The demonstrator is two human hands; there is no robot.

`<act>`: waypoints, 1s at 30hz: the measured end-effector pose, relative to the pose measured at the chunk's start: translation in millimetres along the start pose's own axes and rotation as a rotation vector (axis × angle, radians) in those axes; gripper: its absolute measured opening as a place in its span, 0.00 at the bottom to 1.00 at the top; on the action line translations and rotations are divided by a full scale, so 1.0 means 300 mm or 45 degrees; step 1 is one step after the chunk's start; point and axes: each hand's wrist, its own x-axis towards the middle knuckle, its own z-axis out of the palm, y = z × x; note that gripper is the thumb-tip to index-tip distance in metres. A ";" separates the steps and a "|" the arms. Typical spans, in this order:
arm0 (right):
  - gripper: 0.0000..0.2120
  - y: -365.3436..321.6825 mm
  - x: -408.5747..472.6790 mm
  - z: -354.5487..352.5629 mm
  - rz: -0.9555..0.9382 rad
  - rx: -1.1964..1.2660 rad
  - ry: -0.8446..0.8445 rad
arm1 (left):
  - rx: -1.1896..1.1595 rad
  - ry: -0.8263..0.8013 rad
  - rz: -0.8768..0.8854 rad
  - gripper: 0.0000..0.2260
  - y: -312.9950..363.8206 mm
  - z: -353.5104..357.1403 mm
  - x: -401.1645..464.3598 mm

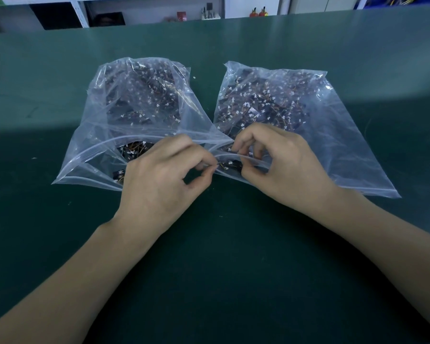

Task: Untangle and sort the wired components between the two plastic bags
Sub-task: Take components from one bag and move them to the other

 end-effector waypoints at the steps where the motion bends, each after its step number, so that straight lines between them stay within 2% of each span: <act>1: 0.14 -0.001 0.000 0.000 0.000 0.000 -0.005 | 0.029 -0.029 -0.001 0.03 0.001 0.003 0.001; 3: 0.14 0.000 -0.001 0.002 0.004 0.007 -0.016 | 0.076 -0.116 0.049 0.02 0.000 0.007 0.000; 7: 0.14 -0.004 -0.006 0.011 0.025 0.019 -0.043 | 0.138 -0.283 0.125 0.09 0.015 0.011 -0.009; 10: 0.14 -0.002 -0.006 0.009 0.038 0.014 -0.049 | -0.061 -0.286 -0.040 0.09 0.034 0.005 -0.011; 13: 0.15 0.001 -0.007 0.009 0.053 0.004 -0.065 | -0.174 -0.275 -0.275 0.16 0.020 -0.018 -0.003; 20: 0.14 -0.002 -0.010 0.010 0.074 -0.006 -0.091 | 0.312 -0.427 -0.571 0.18 -0.105 -0.051 -0.004; 26: 0.12 -0.014 -0.014 0.009 0.047 -0.003 -0.090 | 0.426 -0.528 -0.597 0.20 -0.146 -0.063 0.002; 30: 0.11 -0.018 -0.014 0.009 0.052 0.003 -0.103 | 0.437 -0.524 -0.560 0.13 -0.144 -0.073 0.002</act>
